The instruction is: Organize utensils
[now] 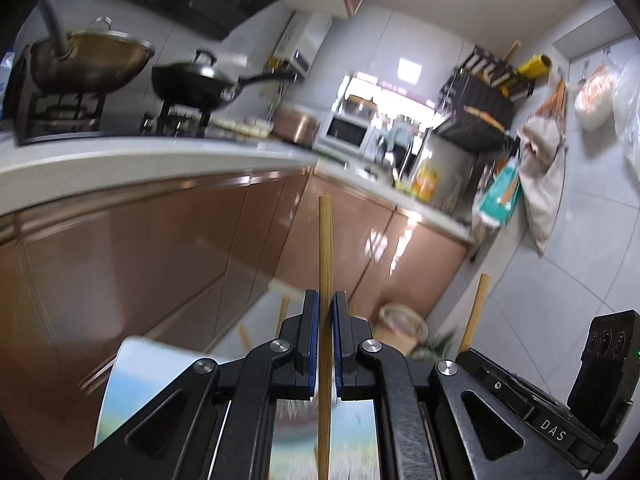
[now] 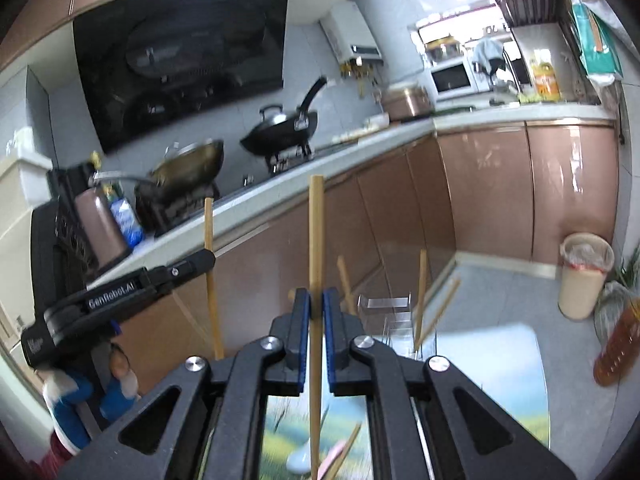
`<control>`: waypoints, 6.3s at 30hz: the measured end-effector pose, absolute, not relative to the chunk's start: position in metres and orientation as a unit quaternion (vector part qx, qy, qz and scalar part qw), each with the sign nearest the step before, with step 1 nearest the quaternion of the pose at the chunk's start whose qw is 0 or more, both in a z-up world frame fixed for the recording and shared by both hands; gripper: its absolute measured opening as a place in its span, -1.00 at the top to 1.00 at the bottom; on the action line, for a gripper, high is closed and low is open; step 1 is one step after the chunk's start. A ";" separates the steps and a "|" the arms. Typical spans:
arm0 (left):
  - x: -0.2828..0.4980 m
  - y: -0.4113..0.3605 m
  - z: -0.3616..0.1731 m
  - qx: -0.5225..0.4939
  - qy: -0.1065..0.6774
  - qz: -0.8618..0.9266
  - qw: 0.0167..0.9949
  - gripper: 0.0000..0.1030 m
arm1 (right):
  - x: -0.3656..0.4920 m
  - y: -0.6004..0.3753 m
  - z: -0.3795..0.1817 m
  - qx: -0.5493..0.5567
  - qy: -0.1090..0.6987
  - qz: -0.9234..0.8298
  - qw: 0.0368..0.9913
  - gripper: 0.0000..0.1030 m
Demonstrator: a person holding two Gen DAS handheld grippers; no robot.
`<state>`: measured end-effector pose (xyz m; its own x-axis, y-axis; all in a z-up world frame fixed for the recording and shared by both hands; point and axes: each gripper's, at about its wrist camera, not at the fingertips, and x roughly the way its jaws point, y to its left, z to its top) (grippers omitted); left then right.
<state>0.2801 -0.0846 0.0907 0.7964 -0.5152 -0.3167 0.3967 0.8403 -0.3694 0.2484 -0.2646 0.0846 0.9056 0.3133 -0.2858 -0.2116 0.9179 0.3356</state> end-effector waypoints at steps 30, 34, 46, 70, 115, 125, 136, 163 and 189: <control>0.376 -0.160 -0.028 -0.107 0.102 -0.134 0.980 0.88 | 0.380 -0.286 -0.042 0.100 0.116 0.067 0.986 0.87; 0.375 -0.158 -0.032 -0.103 0.106 -0.130 0.980 0.88 | 0.374 -0.288 -0.048 0.096 0.121 0.065 0.986 0.85; 0.340 -0.142 -0.015 -0.080 0.111 -0.131 0.982 0.20 | 0.340 -0.292 -0.034 0.093 0.132 0.059 0.985 0.70; 0.185 -0.066 0.008 -0.018 0.214 -0.084 0.973 -0.35 | 0.178 -0.267 -0.001 0.089 0.230 0.029 0.969 0.47; 0.037 -0.037 0.022 0.029 0.192 -0.074 0.978 -0.48 | 0.029 -0.261 0.002 0.103 0.233 0.012 0.967 0.46; 0.055 -0.046 0.007 0.037 0.216 -0.082 0.972 -0.50 | 0.040 -0.278 -0.013 0.122 0.245 0.001 0.962 0.46; 0.115 -0.051 -0.028 0.039 0.294 -0.108 0.949 -0.50 | 0.085 -0.286 -0.039 0.120 0.292 -0.002 0.949 0.46; 0.291 -0.090 -0.136 0.041 0.525 -0.197 0.827 -0.14 | 0.236 -0.274 -0.122 0.089 0.446 0.045 0.889 0.46; 0.339 -0.162 -0.193 0.076 0.601 -0.223 0.764 0.27 | 0.294 -0.246 -0.185 0.044 0.529 0.073 0.845 0.47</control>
